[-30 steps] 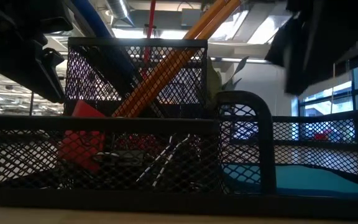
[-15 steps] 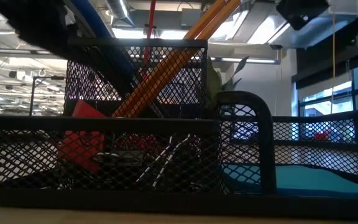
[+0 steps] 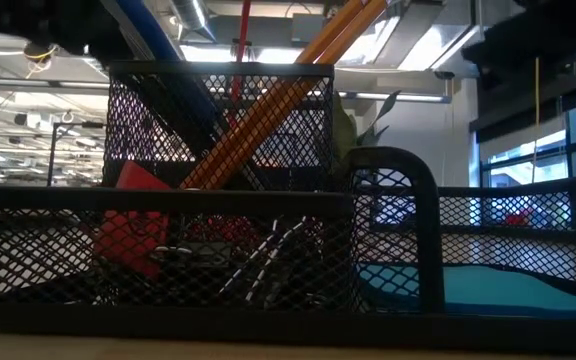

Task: Pick and place office supplies into organizer
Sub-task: Return to Home Position

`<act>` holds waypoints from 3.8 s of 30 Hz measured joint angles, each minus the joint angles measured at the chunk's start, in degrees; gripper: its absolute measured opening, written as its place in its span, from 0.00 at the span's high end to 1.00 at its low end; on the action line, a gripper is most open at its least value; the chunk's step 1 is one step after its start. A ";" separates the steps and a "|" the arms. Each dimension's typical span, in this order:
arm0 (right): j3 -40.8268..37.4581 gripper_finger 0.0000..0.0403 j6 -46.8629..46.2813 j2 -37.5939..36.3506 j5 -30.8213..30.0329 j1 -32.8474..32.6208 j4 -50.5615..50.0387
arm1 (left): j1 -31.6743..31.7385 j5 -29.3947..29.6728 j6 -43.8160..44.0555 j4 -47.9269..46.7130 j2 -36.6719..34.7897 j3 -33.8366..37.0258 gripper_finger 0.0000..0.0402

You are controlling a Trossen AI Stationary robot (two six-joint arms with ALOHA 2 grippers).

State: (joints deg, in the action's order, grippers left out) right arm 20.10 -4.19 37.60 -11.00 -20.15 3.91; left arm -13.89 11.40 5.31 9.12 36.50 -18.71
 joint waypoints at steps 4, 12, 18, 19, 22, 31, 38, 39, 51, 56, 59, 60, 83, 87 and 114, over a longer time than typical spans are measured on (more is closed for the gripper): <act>-7.32 0.61 0.42 -6.21 2.67 3.21 6.23 | 3.62 -4.33 0.38 1.53 -10.87 6.69 0.72; -16.19 0.61 1.65 -17.74 7.22 7.70 8.72 | 8.38 -8.86 2.01 0.55 -27.57 14.85 0.71; -19.64 0.61 1.56 -26.19 9.79 9.42 7.24 | 10.32 -9.73 2.65 -5.96 -34.30 15.57 0.71; -19.73 0.61 1.60 -27.52 9.81 9.65 5.75 | 10.36 -9.97 2.44 -6.35 -35.23 15.58 0.71; -19.71 0.61 1.82 -31.14 9.79 9.93 2.74 | 10.40 -10.04 1.52 -7.59 -36.47 15.58 0.71; -19.71 0.61 4.90 -37.31 9.53 10.18 -2.07 | 11.22 -9.88 0.84 -8.07 -36.49 15.60 0.71; -19.71 0.61 8.82 -37.50 8.06 11.94 -1.94 | 11.29 -9.42 -0.96 -10.37 -36.51 15.60 0.71; -19.71 0.61 8.96 -37.50 8.06 12.11 -1.93 | 11.29 -9.26 -1.27 -10.94 -36.51 15.60 0.71; -19.71 0.61 9.03 -37.37 8.09 12.34 -1.98 | 11.28 -3.79 -3.11 -14.99 -35.53 15.58 0.71; -19.71 0.61 8.62 -37.37 8.09 12.34 -2.00 | 11.30 -2.37 -3.11 -14.96 -35.53 15.58 0.71; -19.71 0.61 6.74 -37.37 8.11 12.34 -2.00 | 11.30 -2.34 -3.11 -14.95 -35.53 15.58 0.71; -19.71 0.61 5.68 -37.37 8.11 12.34 -1.99 | 11.30 -2.34 -3.11 -14.95 -35.53 15.58 0.71; -19.71 0.61 1.51 -37.37 8.11 12.34 -2.00 | 11.30 -2.34 -3.11 -14.92 -35.51 15.58 0.71; -19.71 0.61 1.54 -37.37 8.11 12.34 -2.00 | 11.30 -2.34 -3.11 -14.92 -35.51 15.58 0.71; -19.71 0.61 1.62 -37.35 8.11 12.34 -2.00 | 11.30 -2.34 -3.09 -14.92 -35.51 15.58 0.71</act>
State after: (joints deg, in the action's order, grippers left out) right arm 0.38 -2.57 0.25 -2.90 -7.81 1.91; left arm -2.59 9.06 2.22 -5.80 0.99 -3.14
